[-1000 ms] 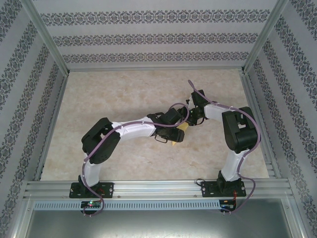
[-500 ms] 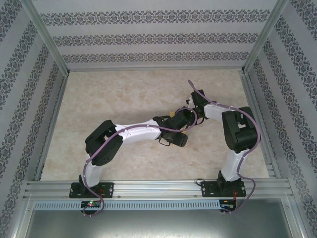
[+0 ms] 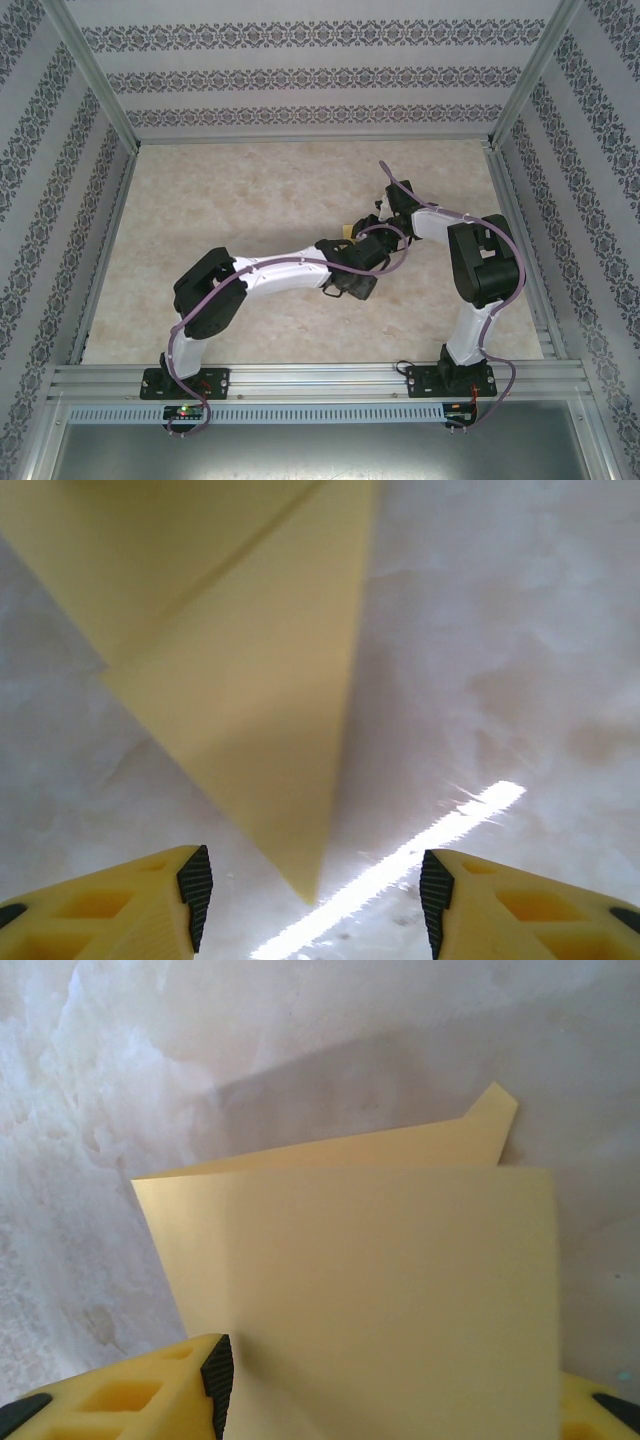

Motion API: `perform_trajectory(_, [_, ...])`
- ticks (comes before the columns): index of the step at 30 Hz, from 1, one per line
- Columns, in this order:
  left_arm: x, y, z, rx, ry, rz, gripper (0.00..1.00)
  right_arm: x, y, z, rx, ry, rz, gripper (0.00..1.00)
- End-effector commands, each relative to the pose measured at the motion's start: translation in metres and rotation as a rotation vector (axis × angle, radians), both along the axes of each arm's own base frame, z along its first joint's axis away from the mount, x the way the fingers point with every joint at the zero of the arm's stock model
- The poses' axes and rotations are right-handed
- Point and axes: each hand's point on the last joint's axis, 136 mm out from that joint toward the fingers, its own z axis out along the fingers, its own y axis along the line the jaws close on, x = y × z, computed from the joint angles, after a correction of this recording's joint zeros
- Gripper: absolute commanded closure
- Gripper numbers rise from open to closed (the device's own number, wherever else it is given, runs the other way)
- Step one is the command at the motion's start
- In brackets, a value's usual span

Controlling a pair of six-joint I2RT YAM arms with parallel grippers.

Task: Fold a paper plane with a square sheet of paper (fold left side to right side)
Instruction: Fold the wing for the fifth time at the center of the table.

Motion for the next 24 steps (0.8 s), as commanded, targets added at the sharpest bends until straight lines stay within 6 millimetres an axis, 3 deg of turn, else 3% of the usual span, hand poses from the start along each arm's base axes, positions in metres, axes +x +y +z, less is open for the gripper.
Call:
perform_trajectory(1, [0.0,-0.01,0.002,0.05,-0.03,-0.057,0.4,-0.008,0.001,-0.016,-0.028,0.044,0.017,0.47])
perform_trajectory(13, [0.02,-0.008,-0.022,0.182,-0.076,-0.032,0.4,-0.007,0.001,-0.016,-0.026,0.044,0.015,0.47])
perform_trajectory(19, [0.027,0.002,-0.026,0.238,-0.112,-0.006,0.46,-0.008,0.001,-0.016,-0.026,0.045,0.016,0.47])
perform_trajectory(24, [0.026,0.003,-0.03,0.241,-0.111,-0.008,0.58,-0.008,0.002,-0.016,-0.025,0.045,0.017,0.47])
